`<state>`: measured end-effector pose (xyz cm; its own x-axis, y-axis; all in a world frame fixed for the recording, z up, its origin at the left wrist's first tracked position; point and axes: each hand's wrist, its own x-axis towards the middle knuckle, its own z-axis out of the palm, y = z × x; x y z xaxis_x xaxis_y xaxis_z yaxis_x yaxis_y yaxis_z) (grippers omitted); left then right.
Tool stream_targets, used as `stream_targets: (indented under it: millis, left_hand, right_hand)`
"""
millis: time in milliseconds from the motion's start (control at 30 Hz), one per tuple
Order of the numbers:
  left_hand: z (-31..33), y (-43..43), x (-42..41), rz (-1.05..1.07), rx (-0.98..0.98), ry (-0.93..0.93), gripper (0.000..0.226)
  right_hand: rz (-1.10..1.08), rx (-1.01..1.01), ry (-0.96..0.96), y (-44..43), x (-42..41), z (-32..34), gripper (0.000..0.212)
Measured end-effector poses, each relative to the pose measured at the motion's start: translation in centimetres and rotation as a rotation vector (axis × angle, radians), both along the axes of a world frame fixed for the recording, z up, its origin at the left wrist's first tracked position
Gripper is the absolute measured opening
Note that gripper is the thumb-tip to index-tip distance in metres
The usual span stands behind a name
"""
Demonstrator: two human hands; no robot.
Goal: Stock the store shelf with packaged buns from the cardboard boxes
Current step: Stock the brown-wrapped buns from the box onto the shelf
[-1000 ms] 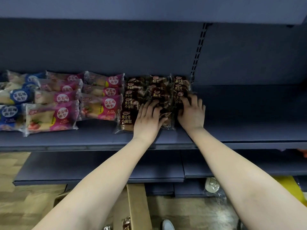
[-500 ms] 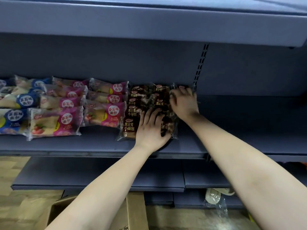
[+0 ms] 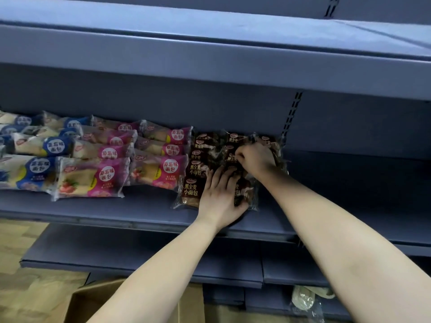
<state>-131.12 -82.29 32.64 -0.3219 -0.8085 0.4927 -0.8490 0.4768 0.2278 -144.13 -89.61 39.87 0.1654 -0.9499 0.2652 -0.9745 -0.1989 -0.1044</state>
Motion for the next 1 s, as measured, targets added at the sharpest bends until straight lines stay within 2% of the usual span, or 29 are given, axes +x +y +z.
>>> stream_targets:
  millis: [100,333,433,533,600,800,1000]
  left_hand:
    - [0.0,0.0,0.0,0.009,-0.006,-0.001,0.056]
    - [-0.1,-0.1,0.0,0.021,0.002,-0.017,0.057]
    - [0.2,0.0,0.0,0.016,0.020,-0.023,0.058]
    - [0.4,0.2,0.0,0.013,0.049,-0.046,0.059]
    - [0.6,0.2,0.0,0.013,0.072,-0.071,0.060]
    - [1.5,0.5,0.2,-0.009,0.170,-0.215,0.068]
    - [3.9,0.2,2.4,-0.001,0.049,-0.295,0.085]
  right_hand:
    - [0.017,-0.052,-0.014,-0.1,0.7,-0.7,0.023]
    - [0.030,0.035,-0.159,-0.3,0.4,-1.4,0.021]
    - [0.076,0.068,-0.155,0.0,0.3,-1.1,0.024]
    - [0.127,-0.062,-0.192,0.8,-0.5,-0.8,0.028]
    - [0.078,-0.142,-0.224,1.6,-1.5,-0.6,0.030]
    - [-0.081,-0.069,-0.168,4.6,-5.1,0.2,0.038]
    - [-0.085,-0.036,-0.094,6.6,-5.1,1.5,0.037]
